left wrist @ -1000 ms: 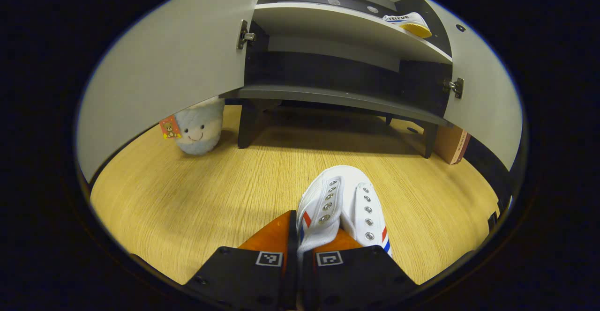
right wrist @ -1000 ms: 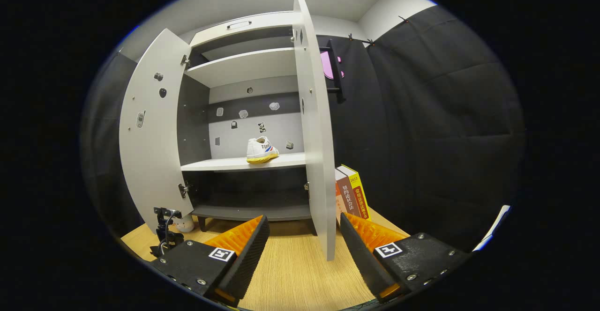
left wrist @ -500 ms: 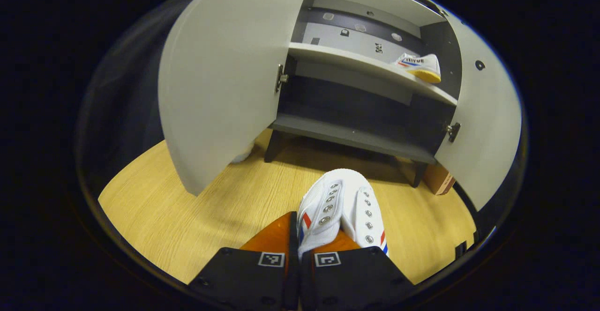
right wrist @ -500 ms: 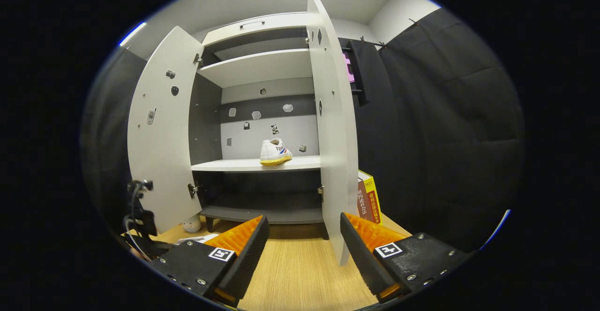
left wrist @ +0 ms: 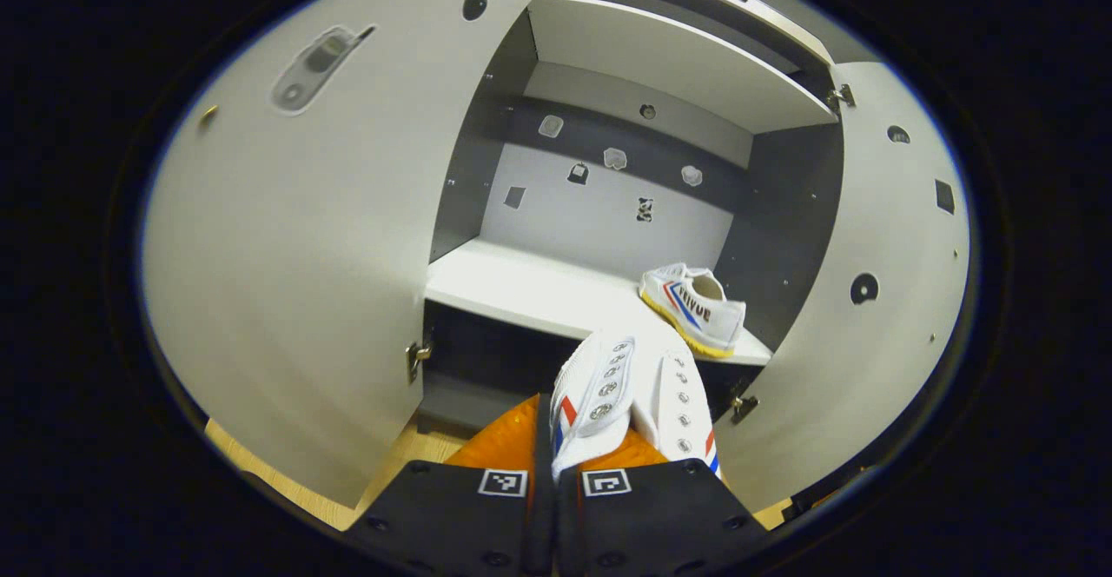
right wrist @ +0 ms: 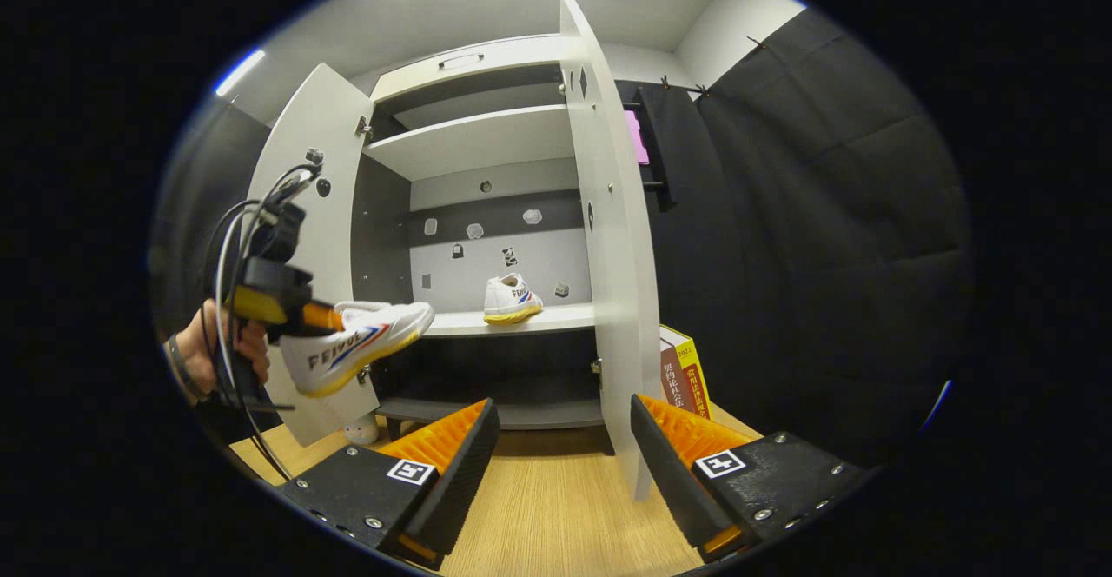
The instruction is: Grab one shoe with the right hand and put it into the shoe cabinet, grab the other shoe with the left hand and put it into the shoe cabinet; then close the right door with the right hand and the left door with the left hand.
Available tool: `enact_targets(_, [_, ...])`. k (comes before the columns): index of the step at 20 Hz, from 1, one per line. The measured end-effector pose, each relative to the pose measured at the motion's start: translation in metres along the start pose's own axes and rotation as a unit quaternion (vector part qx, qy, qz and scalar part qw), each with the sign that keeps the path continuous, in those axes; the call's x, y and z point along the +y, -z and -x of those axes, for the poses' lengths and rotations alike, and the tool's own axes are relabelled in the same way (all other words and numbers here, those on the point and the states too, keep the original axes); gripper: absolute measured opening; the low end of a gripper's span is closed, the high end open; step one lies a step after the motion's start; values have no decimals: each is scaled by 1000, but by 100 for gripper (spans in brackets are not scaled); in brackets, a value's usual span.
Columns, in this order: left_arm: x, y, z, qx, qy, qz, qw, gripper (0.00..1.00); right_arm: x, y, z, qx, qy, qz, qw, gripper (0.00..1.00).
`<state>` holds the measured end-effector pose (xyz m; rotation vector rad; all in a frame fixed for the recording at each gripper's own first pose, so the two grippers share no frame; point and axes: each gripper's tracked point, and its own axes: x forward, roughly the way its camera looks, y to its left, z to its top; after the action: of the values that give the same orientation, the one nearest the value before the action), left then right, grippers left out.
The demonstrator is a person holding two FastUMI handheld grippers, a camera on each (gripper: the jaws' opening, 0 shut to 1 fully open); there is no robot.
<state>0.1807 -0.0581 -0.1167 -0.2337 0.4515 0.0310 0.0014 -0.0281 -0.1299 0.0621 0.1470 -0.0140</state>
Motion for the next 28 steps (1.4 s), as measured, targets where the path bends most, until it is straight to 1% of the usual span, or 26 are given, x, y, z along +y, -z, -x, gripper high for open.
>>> enact_targets(3, [-12,-44,-53,-21,-11,-28,999,9,-11,-2,10,-5,16,-4,1000,93])
enact_targets(4, [-16,-56,-66,-26,-18,-47,998,11,-14,-2,13,-6,21,-5,1000,93])
enact_targets(5, [-19,-68,-82,-30,-22,-66,997,9,-18,-3,17,-7,25,-7,1000,93])
enact_targets(6, [-23,-76,-98,-28,-25,-81,996,9,-22,-4,20,-9,30,-6,999,93])
enact_targets(8, [-31,-80,-127,-7,-33,-85,996,9,-28,-5,24,-11,40,-2,999,93])
enact_targets(10, [-27,-74,-153,27,-46,-85,995,9,-31,-5,23,-13,51,3,999,93])
enact_targets(13, [-9,-71,-185,53,-89,-107,989,9,-41,-8,27,-18,62,9,998,93])
enact_targets(15, [3,-71,-197,59,-115,-131,983,9,-46,-10,29,-21,69,9,997,93])
enact_targets(16, [3,-67,-201,66,-116,-134,982,9,-49,-10,28,-22,72,8,997,93])
enact_targets(19, [4,-45,-208,99,-109,-105,984,9,-54,-6,25,-16,77,5,997,93])
enact_targets(20, [8,-35,-207,115,-116,-91,982,9,-54,-5,25,-14,76,3,997,93])
enact_targets(21, [7,-39,-210,104,-113,-85,985,9,-54,-5,24,-15,74,2,997,93])
enact_targets(28, [4,-40,-210,110,-102,-103,983,10,-46,-5,18,-15,62,3,998,93])
